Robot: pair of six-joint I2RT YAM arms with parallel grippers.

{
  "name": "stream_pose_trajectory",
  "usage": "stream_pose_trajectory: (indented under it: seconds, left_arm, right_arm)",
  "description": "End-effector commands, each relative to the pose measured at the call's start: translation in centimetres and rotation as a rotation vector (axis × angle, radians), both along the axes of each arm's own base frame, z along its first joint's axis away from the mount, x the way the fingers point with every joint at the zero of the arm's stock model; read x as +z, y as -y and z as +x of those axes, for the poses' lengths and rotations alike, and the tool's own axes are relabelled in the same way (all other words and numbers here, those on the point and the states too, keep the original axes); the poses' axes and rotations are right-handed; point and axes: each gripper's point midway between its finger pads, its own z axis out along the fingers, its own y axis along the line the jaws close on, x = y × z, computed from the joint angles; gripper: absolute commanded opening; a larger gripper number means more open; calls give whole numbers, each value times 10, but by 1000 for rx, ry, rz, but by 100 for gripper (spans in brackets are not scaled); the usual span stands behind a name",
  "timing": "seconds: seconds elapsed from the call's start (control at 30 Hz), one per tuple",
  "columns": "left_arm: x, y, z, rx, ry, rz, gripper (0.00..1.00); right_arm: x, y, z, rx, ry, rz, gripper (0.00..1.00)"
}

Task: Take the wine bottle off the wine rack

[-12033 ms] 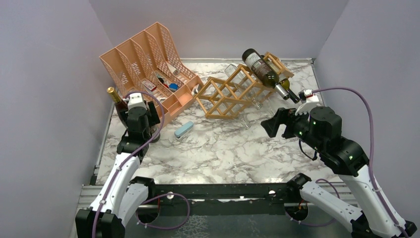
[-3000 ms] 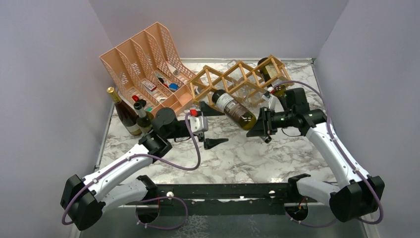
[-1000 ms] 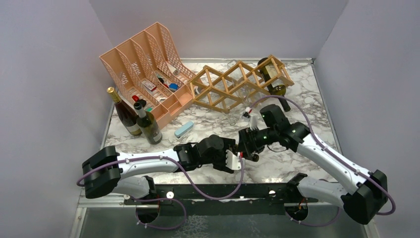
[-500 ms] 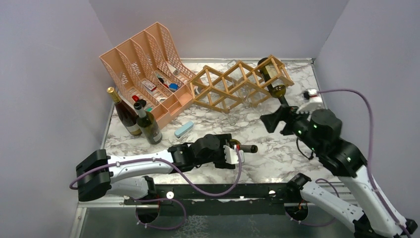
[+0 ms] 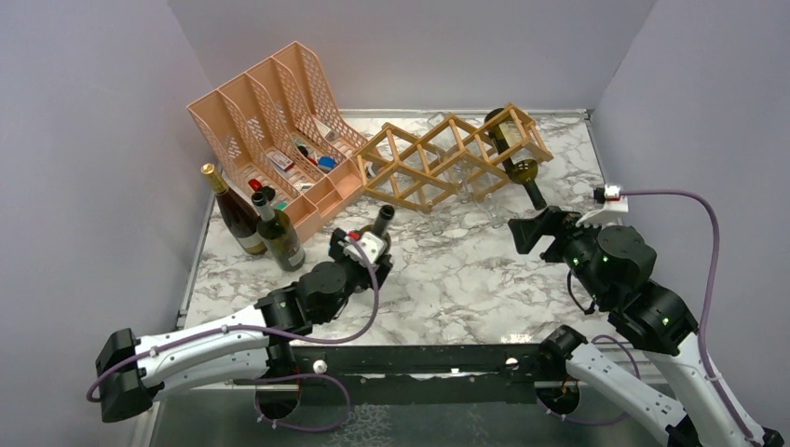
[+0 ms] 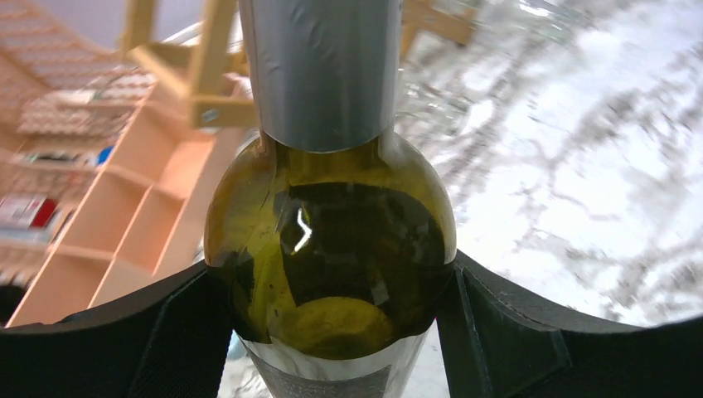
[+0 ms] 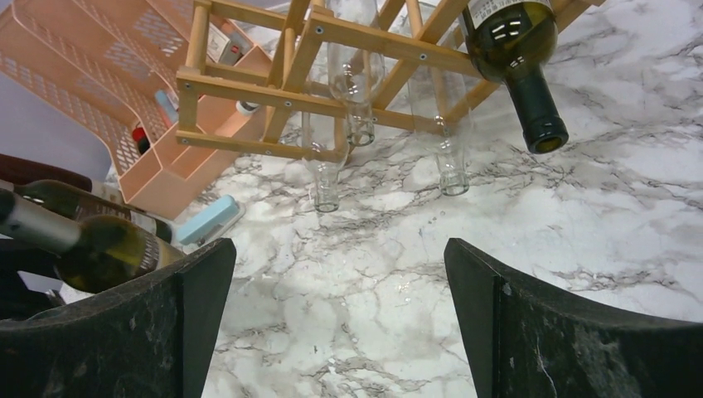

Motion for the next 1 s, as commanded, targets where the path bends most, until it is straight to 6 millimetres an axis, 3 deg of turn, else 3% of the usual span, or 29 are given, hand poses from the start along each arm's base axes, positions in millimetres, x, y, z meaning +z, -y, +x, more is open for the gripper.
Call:
stream_pose_trajectory:
  seconds: [0.0, 0.13, 0.47, 0.97]
  left_arm:
    - [37, -47, 19, 277, 58, -308, 41]
    - [33, -67, 28, 379, 82, -318, 41]
    - [16, -88, 69, 565, 59, -325, 41]
    - [10, -90, 106, 619, 124, -392, 37]
  right_arm:
    - [-2, 0, 5, -21, 4, 1, 99]
    - [-4, -3, 6, -5, 0, -10, 99]
    - [-7, 5, -3, -13, 1, 2, 99]
    - [-5, 7, -9, -2, 3, -4, 99]
